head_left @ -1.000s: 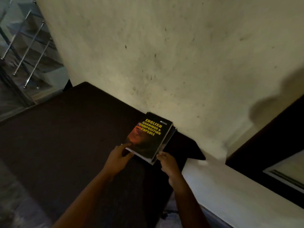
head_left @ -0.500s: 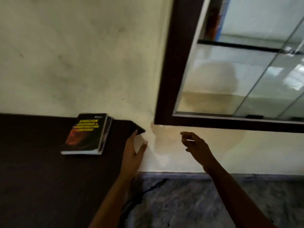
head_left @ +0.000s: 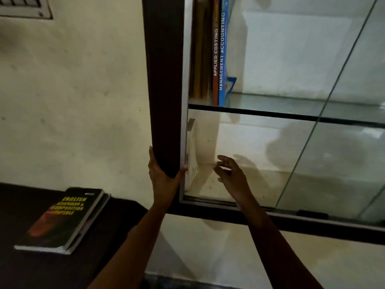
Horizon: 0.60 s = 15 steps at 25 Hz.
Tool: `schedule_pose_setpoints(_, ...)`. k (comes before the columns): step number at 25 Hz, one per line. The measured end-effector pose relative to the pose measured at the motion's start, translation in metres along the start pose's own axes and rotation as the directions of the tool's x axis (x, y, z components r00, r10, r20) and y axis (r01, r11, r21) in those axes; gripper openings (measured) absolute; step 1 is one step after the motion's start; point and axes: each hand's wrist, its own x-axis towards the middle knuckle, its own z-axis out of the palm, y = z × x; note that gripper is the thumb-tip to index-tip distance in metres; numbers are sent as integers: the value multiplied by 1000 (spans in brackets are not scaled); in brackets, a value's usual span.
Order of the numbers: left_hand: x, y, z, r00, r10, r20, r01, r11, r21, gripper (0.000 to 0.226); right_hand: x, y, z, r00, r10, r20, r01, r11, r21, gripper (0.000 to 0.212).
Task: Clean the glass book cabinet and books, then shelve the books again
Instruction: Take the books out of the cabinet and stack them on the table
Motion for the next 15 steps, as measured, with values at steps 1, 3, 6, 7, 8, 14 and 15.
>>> schedule_pose_setpoints(1, -1, -2, 0, 1000, 11, -16, -11, 1000, 0, 121, 11, 4, 3, 999, -5, 53, 5, 1000, 11, 36)
schedule_pose_setpoints(3, -3, -5, -4, 1000, 9, -8, -9, 1000, -7, 114, 28, 9, 21, 989, -28, 145, 29, 1000, -3, 51)
schedule_pose_setpoints(6, -8, -6, -7, 1000, -7, 7, 7, 1000, 5, 99, 46, 24, 59, 975, -92, 201, 106, 993, -59, 75)
schedule_pose_setpoints(7, -13, -5, -8, 1000, -16, -4, 16, 1000, 11, 93, 50, 32, 69, 977, -99, 188, 113, 991, -68, 81)
schedule_pose_setpoints(8, -18, -5, -8, 1000, -27, -15, 27, 1000, 8, 88, 52, 41, 73, 981, -94, 168, 109, 991, -83, 85)
schedule_pose_setpoints(14, -75, -2, 2, 998, 18, -62, -18, 1000, 8, 48, 65, 66, 70, 968, -150, 202, 175, 978, -110, 109)
schedule_pose_setpoints(15, -78, -2, 8, 999, 27, -41, -27, 1000, 7, 44, 70, 64, 70, 962, -164, 219, 193, 974, -116, 112)
